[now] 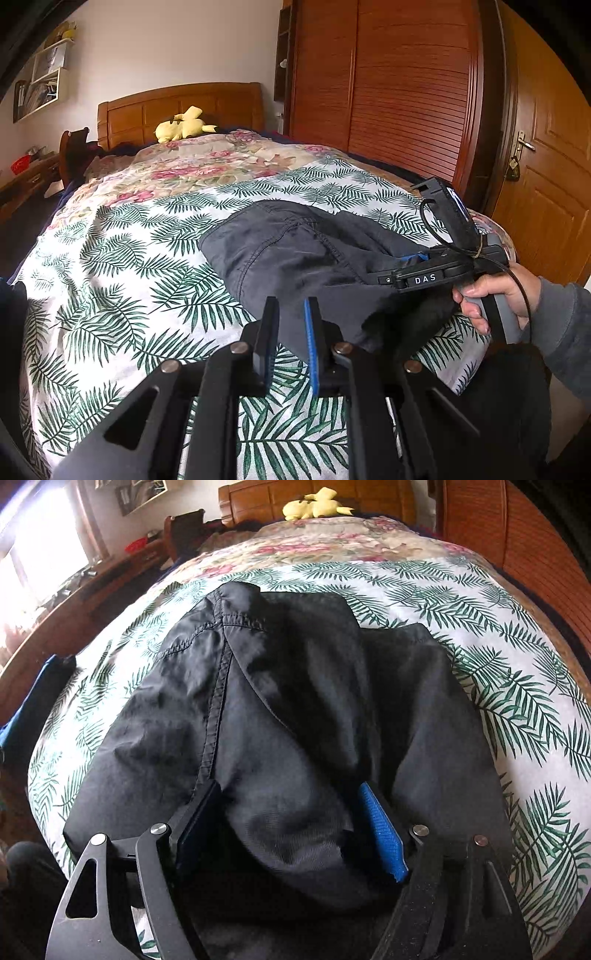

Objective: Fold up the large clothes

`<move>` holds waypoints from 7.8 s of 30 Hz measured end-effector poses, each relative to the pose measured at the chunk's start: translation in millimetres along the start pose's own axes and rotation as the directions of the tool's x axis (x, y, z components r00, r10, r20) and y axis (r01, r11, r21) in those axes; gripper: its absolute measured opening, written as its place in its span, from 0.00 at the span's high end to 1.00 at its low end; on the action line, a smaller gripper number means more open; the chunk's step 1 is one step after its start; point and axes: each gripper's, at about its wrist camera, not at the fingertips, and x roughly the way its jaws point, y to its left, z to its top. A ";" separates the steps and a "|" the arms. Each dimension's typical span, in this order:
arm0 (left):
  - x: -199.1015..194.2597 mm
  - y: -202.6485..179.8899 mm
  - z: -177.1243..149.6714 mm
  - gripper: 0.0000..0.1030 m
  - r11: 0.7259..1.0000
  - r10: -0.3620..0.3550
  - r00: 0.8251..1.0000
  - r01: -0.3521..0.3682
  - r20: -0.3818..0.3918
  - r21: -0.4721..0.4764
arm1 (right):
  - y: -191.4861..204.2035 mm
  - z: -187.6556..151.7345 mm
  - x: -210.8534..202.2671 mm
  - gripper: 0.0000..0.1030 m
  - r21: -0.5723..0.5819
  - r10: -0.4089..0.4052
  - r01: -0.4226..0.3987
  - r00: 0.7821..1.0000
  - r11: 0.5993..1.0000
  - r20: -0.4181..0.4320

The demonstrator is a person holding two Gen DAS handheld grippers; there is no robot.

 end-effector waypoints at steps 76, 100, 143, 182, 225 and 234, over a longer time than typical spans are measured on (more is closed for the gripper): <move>30.1 -23.2 -1.0 0.85 0.999 -0.033 0.999 0.034 -0.021 0.034 | 5.7 -89.5 -84.7 0.43 -0.144 -0.124 0.144 0.983 0.979 0.134; 138.8 10.5 59.0 0.80 0.999 -0.042 0.992 0.042 -0.119 0.005 | -81.0 -94.9 -71.8 0.37 0.082 -0.156 0.145 0.974 0.986 0.163; 325.1 51.9 104.8 0.38 0.999 0.038 0.963 -0.033 -0.267 0.023 | -99.0 -108.7 -63.7 0.25 0.182 -0.050 0.023 0.988 0.983 0.143; 339.8 -266.1 245.3 0.88 0.964 -0.206 0.978 0.208 -0.025 0.168 | -300.7 -76.0 -231.6 0.86 0.240 -0.328 0.238 0.815 0.941 0.477; 160.9 -227.3 153.0 0.70 0.945 -0.216 0.976 0.208 0.004 0.253 | -399.6 -130.0 -222.3 0.48 0.484 -0.598 0.476 0.790 0.734 0.131; 93.5 -190.9 133.7 0.69 0.961 -0.167 0.986 0.159 0.015 0.224 | -298.5 -107.1 -264.5 0.48 0.396 -0.561 0.435 0.773 0.809 0.296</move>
